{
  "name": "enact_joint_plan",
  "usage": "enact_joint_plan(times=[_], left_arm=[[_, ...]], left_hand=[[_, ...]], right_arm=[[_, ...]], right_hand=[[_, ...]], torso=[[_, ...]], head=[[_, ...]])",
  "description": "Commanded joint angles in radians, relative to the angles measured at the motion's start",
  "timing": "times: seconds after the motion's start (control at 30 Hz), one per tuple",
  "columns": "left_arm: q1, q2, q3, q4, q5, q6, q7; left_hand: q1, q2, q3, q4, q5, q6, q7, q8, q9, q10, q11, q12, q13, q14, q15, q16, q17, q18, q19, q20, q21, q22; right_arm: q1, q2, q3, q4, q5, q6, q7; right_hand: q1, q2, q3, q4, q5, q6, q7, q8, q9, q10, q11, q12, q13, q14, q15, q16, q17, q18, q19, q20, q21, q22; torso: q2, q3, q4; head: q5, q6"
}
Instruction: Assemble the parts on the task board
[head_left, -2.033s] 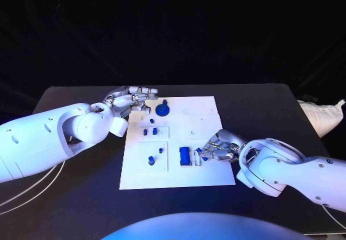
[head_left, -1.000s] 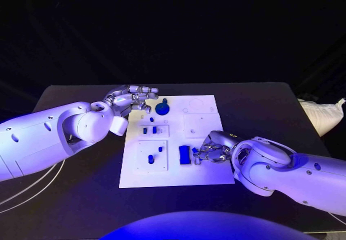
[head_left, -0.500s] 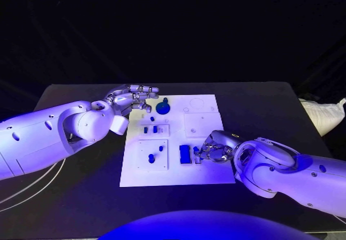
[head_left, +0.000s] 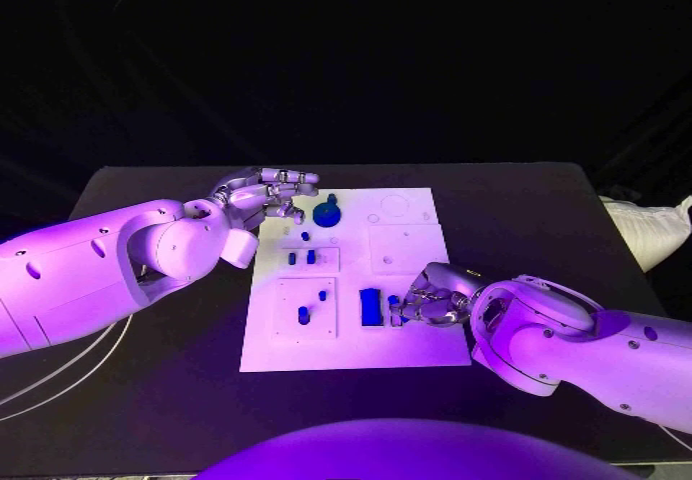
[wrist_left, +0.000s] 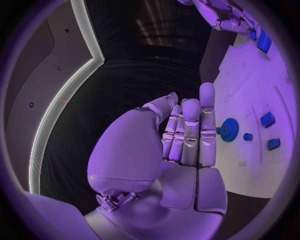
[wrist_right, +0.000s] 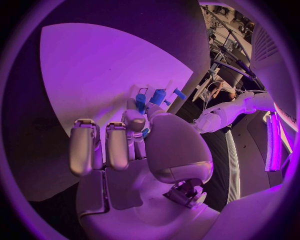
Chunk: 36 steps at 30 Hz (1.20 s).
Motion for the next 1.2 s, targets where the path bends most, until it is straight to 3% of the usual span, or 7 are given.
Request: enact_joint_plan(times=[0.03,0.4,0.73,1.2], left_arm=[[0.0,0.002,0.001,0.001,-0.002,0.019,0.002],[0.0,0.002,0.001,0.001,-0.008,0.02,0.002],[0.0,0.002,0.001,0.002,-0.012,0.02,0.004],[0.0,0.001,0.001,0.002,-0.013,0.019,0.003]], left_hand=[[0.0,0.002,0.003,-0.006,0.004,-0.008,-0.002,0.006,0.001,-0.009,0.001,0.004,0.0,-0.007,-0.001,0.007,-0.001,0.02,-0.003,0.006,-0.005,0.001],[0.0,0.002,0.003,-0.006,0.004,-0.008,-0.002,0.006,0.001,-0.009,0.001,0.004,0.0,-0.007,-0.001,0.007,-0.001,0.02,-0.003,0.006,-0.005,0.001],[0.0,0.002,0.003,-0.006,0.004,-0.008,-0.002,0.006,0.001,-0.009,0.001,0.004,0.0,-0.007,-0.001,0.007,-0.001,0.02,-0.003,0.006,-0.005,0.001],[0.0,0.002,0.003,-0.008,0.004,-0.009,-0.001,0.007,0.001,-0.011,0.002,0.007,0.0,-0.008,-0.001,0.007,-0.003,0.02,-0.004,0.006,-0.004,0.002]], right_arm=[[-0.001,0.0,0.0,0.001,0.047,0.073,-0.002],[0.0,0.0,0.0,-0.004,0.044,0.098,-0.016],[0.0,0.01,0.0,-0.006,0.059,0.039,-0.004],[0.0,0.013,0.001,-0.004,0.064,-0.007,0.012]], right_hand=[[0.002,0.001,-0.005,0.001,0.007,-0.001,-0.002,-0.001,0.002,0.001,0.002,-0.004,0.0,0.064,-0.006,0.0,0.044,-0.013,-0.002,-0.003,-0.003,-0.001],[0.001,0.003,-0.006,0.003,0.011,-0.002,-0.001,-0.001,0.003,0.0,0.003,-0.006,-0.001,0.064,-0.006,0.0,0.044,-0.013,-0.002,-0.003,-0.004,-0.002],[-0.033,-0.002,-0.048,0.026,-0.006,-0.003,0.001,0.001,0.014,0.001,0.005,-0.013,0.0,0.063,-0.004,-0.003,0.042,-0.013,-0.004,-0.001,-0.006,-0.005],[-0.081,0.016,-0.103,0.029,-0.022,-0.004,-0.001,0.002,0.028,0.006,0.004,-0.012,0.008,0.064,-0.005,-0.002,0.045,-0.013,-0.003,-0.001,-0.005,-0.003]], torso=[[0.0,-0.0004,0.0003],[0.0,-0.0006,0.0004],[0.0,-0.0015,0.0005],[0.0,-0.0003,0.0009]], head=[[0.005,-0.001],[0.003,-0.004],[0.001,-0.001],[0.003,-0.003]])
